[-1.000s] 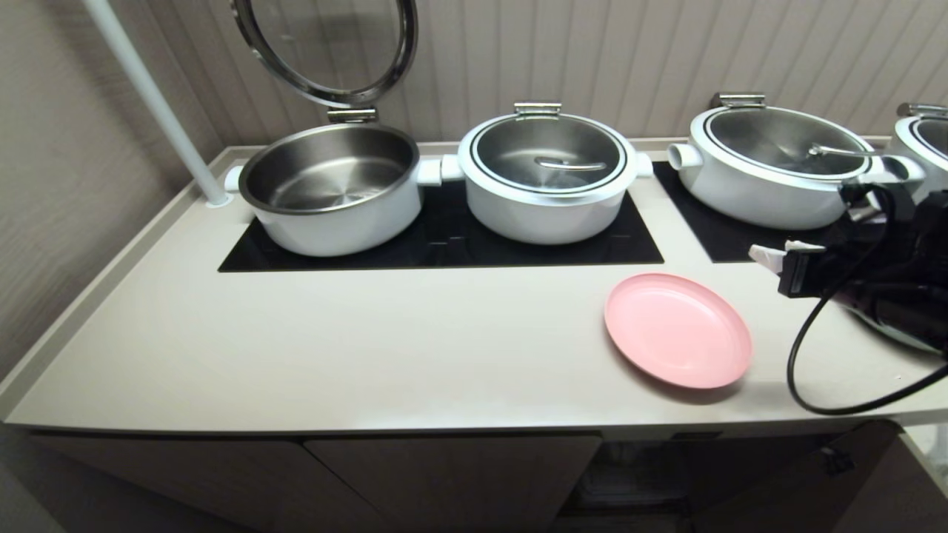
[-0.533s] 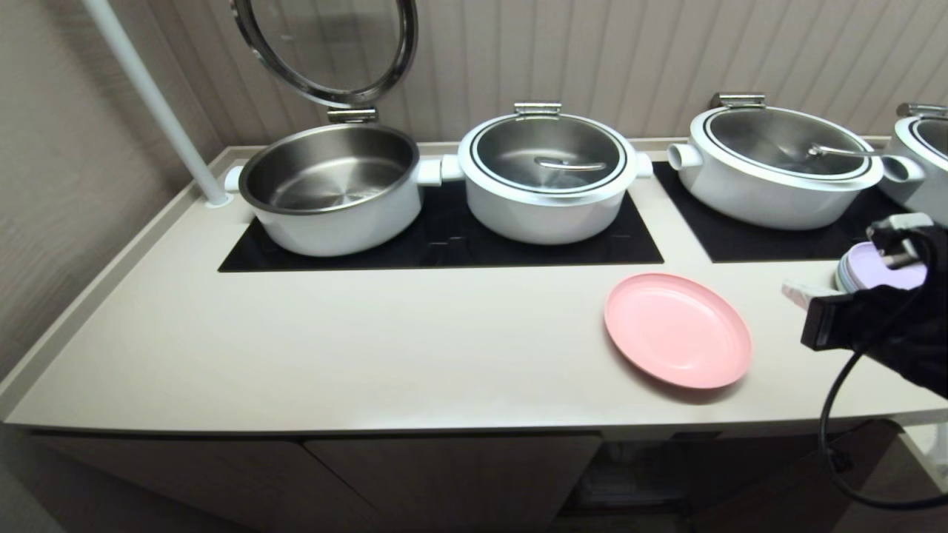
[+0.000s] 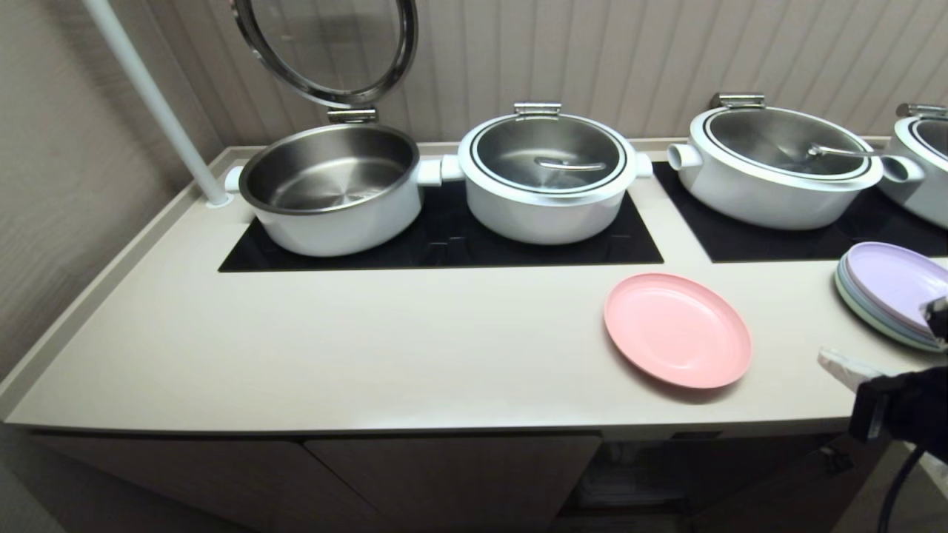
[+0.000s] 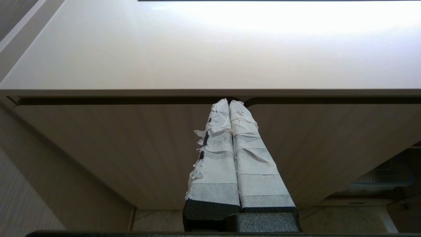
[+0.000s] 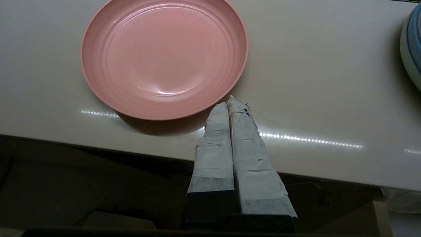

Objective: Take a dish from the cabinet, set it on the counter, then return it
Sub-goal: Pick up the plate from the table

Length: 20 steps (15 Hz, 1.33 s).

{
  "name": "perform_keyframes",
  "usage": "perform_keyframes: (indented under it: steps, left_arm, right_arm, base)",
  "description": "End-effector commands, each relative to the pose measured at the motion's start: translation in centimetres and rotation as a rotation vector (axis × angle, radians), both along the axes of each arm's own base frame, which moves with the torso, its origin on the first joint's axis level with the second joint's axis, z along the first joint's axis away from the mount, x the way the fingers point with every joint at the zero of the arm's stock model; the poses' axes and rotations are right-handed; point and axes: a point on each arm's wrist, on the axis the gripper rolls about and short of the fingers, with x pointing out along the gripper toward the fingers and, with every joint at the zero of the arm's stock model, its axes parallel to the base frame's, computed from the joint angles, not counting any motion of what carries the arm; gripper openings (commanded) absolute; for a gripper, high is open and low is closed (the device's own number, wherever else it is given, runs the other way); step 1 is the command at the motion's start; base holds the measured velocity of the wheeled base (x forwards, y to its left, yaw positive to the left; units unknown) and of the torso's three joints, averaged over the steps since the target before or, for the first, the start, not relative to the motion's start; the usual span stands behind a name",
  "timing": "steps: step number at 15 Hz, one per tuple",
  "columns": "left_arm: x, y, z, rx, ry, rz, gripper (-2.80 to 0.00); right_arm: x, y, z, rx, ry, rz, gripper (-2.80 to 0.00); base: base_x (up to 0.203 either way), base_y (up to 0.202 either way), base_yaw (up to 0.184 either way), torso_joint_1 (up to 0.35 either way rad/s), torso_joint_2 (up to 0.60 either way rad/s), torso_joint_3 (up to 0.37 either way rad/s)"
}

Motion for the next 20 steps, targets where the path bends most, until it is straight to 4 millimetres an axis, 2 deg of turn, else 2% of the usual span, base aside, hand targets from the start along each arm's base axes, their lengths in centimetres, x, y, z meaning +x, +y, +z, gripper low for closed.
perform_keyframes:
  steps: [1,4,7,12,17,20]
  left_arm:
    - [0.0,0.0,0.0,0.000,-0.001,0.000,-2.80]
    - [0.0,0.0,0.0,0.000,-0.001,0.000,-2.80]
    - [0.0,0.0,0.0,0.000,-0.001,0.000,-2.80]
    - [0.0,0.0,0.0,0.000,-0.001,0.000,-2.80]
    - [0.0,0.0,0.0,0.000,-0.001,0.000,-2.80]
    - [0.0,0.0,0.0,0.000,-0.001,0.000,-2.80]
  right_arm:
    - [-2.6,0.0,-0.7,0.000,-0.013,0.002,-2.80]
    - [-5.3,0.0,-2.2,0.002,0.004,0.001,-2.80]
    - [-8.3,0.0,-2.8,0.002,0.010,0.004,-2.80]
    - [-14.3,0.1,-5.0,0.002,-0.007,0.020,-2.80]
    - [-17.5,0.0,-6.2,0.009,-0.055,0.016,-2.80]
    - [-18.9,0.0,-6.5,0.015,-0.193,0.015,-2.80]
  base:
    - [0.000,0.000,0.000,0.000,0.00,0.000]
    - [0.000,0.000,0.000,0.000,0.00,0.000]
    - [0.000,0.000,0.000,0.000,0.00,0.000]
    - [0.000,0.000,0.000,0.000,0.00,0.000]
    - [0.000,0.000,0.000,0.000,0.00,0.000]
    - [0.000,0.000,0.000,0.000,0.00,0.000]
